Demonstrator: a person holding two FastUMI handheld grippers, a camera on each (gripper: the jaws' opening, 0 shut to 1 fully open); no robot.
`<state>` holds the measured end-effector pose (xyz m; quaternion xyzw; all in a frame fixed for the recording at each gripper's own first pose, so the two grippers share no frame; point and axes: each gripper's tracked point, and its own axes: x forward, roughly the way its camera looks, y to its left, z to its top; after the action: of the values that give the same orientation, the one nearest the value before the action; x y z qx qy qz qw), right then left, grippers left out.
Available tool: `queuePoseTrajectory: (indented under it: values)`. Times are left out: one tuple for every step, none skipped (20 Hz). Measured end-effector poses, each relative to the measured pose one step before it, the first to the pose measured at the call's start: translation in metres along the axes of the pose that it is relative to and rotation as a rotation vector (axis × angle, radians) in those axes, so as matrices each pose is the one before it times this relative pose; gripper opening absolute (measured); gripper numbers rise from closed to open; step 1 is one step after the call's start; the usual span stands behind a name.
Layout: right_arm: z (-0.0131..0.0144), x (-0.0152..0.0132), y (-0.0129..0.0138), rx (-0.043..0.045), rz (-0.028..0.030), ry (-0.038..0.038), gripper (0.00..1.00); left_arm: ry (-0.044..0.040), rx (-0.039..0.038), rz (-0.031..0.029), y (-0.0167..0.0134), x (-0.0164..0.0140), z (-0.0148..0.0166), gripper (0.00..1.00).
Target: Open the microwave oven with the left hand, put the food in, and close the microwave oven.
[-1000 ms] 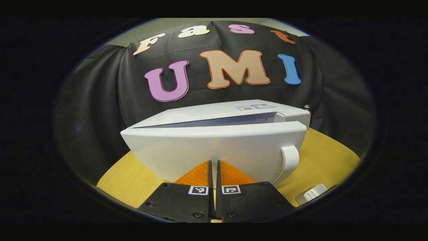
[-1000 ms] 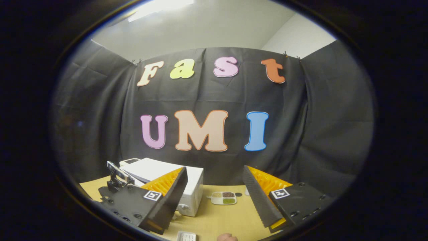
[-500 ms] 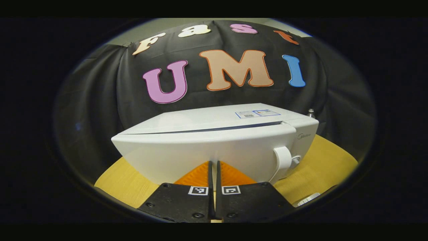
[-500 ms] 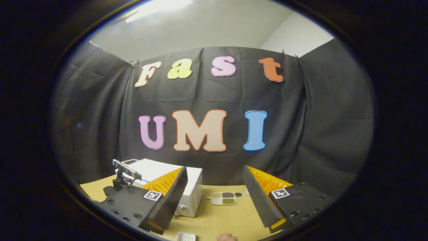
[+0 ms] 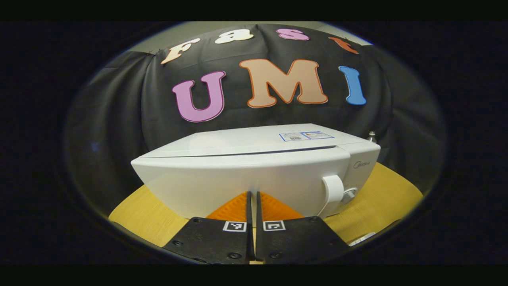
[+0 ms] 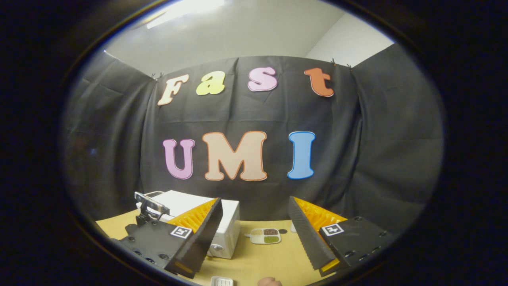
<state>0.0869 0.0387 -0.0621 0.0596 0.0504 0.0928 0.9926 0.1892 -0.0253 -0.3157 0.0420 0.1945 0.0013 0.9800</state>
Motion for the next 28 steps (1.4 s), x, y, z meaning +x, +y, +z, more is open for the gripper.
queuePoseTrajectory:
  values:
    - [-0.00021, -0.00054, -0.00094, -0.00408, 0.00018, 0.0005, 0.96, -0.00011, -0.00466, 0.00146, -0.00002, 0.0005, -0.00019, 0.01]
    - [-0.00001, -0.00104, -0.00061, -0.00173, -0.00099, -0.00052, 0.96, -0.01373, 0.00475, -0.003, -0.00083, 0.00403, 0.00345, 0.01]
    - [-0.00016, -0.00118, -0.00016, -0.0005, -0.00049, 0.00089, 0.96, 0.0233, 0.00887, 0.00719, 0.00096, 0.00195, -0.00051, 0.01]
    - [0.00026, -0.00102, -0.00051, -0.00051, -0.00028, 0.00165, 0.96, 0.01339, -0.02817, 0.00745, 0.00166, -0.00179, -0.00364, 0.0]
    - [0.00031, -0.0001, -0.00065, -0.00131, -0.00375, -0.00281, 0.96, -0.01419, -0.01315, -0.00851, -0.00144, -0.00062, 0.00277, 0.01]
    - [0.00015, -0.00008, -0.0013, 0.00078, -0.00265, 0.00142, 0.96, 0.00551, 0.00111, -0.00047, -0.00215, 0.0003, -0.00127, 0.0]
    - [-0.00189, -0.00145, 0.00077, 0.00121, 0.00265, 0.00458, 0.96, 0.0051, 0.0104, -0.00432, -0.00099, -0.00007, 0.00058, 0.02]
    - [-0.00024, -0.00086, -0.00014, -0.00332, -0.00129, 0.0002, 0.96, -0.00522, 0.00135, -0.00352, 0.00187, -0.00142, 0.00155, 0.01]
    - [0.00085, -0.00108, -0.00058, -0.00318, -0.00198, -0.00375, 0.96, -0.01144, 0.0103, -0.00042, 0.00186, -0.00068, 0.0045, 0.0]
    - [0.00033, -0.00039, -0.00033, 0.00176, -0.00202, 0.00092, 0.96, -0.01067, 0.01588, 0.00551, 0.00288, -0.00349, 0.00548, 0.0]
    - [-0.00119, -0.0013, 0.00149, 0.00683, 0.00322, 0.0014, 0.96, -0.02528, 0.01111, -0.00848, 0.00059, -0.00492, 0.00981, 0.01]
    - [0.00031, -0.00062, 0.00168, 0.00486, 0.00207, -0.00146, 0.96, -0.0334, 0.01445, -0.00288, 0.0016, -0.00712, 0.0125, 0.02]
    - [-0.00075, -0.00044, 0.00105, -0.00037, 0.00178, -0.00065, 0.96, -0.02303, 0.0133, -0.00267, 0.00228, -0.00604, 0.01052, 0.02]
    - [0.00025, -0.00063, 0.00082, -0.00309, 0.00164, -0.00007, 0.96, -0.01952, 0.00205, 0.00246, 0.00437, -0.00815, 0.01065, 0.02]
    - [-0.00162, -0.00012, 0.00211, -0.00326, 0.00314, -0.00056, 0.96, -0.01566, -0.0015, 0.00627, 0.00393, -0.00971, 0.01219, 0.02]
    - [-0.00106, -0.00055, 0.0014, -0.00058, 0.00438, 0.00167, 0.96, -0.01955, -0.01113, 0.00595, 0.0044, -0.01221, 0.01362, 0.01]
    - [-0.00064, -0.00051, 0.00255, 0.00125, 0.00397, 0.00075, 0.96, -0.03166, -0.01112, -0.00166, 0.00094, -0.01116, 0.01848, 0.0]
    - [-0.0004, 0.0003, 0.0015, 0.00563, 0.00291, 0.0, 0.96, -0.02833, -0.00517, 0.00328, 0.00165, -0.01153, 0.01767, 0.0]
    - [0.00147, -0.00061, 0.00283, 0.00903, 0.00609, -0.0014, 0.96, -0.02292, -0.00145, 0.00484, 0.00248, -0.01117, 0.01694, 0.0]
    - [0.00157, 0.00007, 0.00221, 0.00876, 0.00474, -0.00366, 0.96, -0.0192, -0.00284, 0.00068, 0.00277, -0.0098, 0.01536, 0.0]
    - [0.00081, -0.00058, 0.00292, 0.00397, 0.00597, -0.00585, 0.96, -0.02217, 0.00217, 0.00335, 0.00202, -0.01006, 0.0169, 0.0]
    - [0.00216, -0.00085, 0.00153, -0.00376, 0.00295, -0.00646, 0.96, -0.02174, 0.00512, 0.00175, 0.0036, -0.00919, 0.01551, 0.0]
    - [0.00123, -0.00126, 0.00184, -0.00498, 0.00327, -0.00329, 0.96, -0.01484, 0.0016, -0.00073, 0.00253, -0.0085, 0.01293, 0.0]
    - [0.00065, -0.0021, 0.00187, -0.00068, 0.0047, -0.0028, 0.96, -0.01306, -0.00883, -0.00629, 0.00133, -0.00804, 0.01011, 0.0]
    - [0.00032, -0.00144, 0.00357, 0.00372, 0.00599, -0.003, 0.96, -0.01135, -0.0131, -0.00712, 0.00077, -0.00894, 0.01062, 0.0]
    - [0.00165, -0.0023, 0.00207, 0.00379, 0.00395, -0.00269, 0.96, -0.00505, -0.00811, -0.00934, 0.00009, -0.00772, 0.00629, 0.0]
    - [0.00075, -0.002, 0.00148, 0.0023, 0.00272, -0.00355, 0.96, -0.00047, 0.00078, -0.00494, 0.0011, -0.00837, 0.00497, 0.16]
    - [0.00056, -0.00205, 0.00083, 0.00223, 0.00249, -0.00048, 0.96, -0.00681, 0.01151, -0.00066, 0.00267, -0.00805, 0.00505, 0.32]
